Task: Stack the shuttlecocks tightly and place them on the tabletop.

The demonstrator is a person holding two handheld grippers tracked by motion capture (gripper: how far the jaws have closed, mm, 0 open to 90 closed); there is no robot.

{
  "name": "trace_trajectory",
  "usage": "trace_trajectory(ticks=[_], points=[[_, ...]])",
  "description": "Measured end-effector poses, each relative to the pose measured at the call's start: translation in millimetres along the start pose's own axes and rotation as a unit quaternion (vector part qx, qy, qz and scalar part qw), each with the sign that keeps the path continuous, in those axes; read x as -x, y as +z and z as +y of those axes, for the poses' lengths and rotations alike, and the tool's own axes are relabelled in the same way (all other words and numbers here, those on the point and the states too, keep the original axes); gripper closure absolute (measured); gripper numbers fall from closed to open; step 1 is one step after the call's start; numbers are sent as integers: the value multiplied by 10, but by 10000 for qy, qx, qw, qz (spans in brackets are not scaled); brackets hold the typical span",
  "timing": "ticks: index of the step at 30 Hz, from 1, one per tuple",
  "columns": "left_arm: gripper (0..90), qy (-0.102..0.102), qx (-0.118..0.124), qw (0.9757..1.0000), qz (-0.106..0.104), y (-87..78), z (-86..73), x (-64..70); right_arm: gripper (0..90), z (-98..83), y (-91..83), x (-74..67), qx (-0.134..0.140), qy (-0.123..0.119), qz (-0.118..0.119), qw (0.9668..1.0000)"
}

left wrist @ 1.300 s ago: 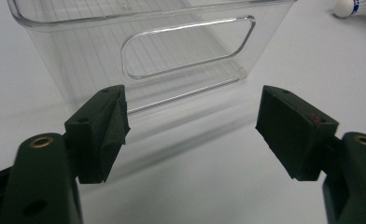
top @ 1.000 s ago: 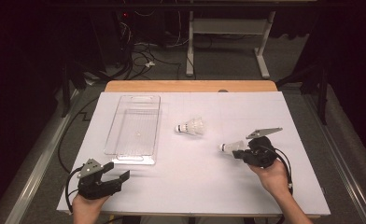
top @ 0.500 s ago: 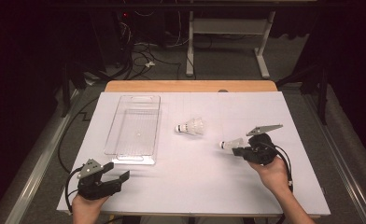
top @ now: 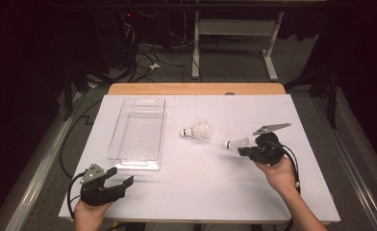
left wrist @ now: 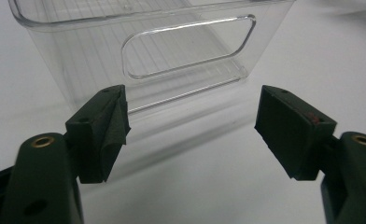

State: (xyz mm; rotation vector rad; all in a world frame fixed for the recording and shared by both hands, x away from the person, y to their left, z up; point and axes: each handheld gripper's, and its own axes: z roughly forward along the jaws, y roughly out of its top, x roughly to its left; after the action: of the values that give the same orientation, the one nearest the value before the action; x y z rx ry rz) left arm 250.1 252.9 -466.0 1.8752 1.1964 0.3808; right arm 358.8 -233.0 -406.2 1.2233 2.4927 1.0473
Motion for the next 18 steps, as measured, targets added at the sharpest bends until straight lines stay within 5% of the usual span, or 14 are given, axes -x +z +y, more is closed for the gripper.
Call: trace_trajectory(ticks=[18], points=[[268,3,-8,10000,2,4,-1,2,900,134,40,47,9,43,-24,10000]])
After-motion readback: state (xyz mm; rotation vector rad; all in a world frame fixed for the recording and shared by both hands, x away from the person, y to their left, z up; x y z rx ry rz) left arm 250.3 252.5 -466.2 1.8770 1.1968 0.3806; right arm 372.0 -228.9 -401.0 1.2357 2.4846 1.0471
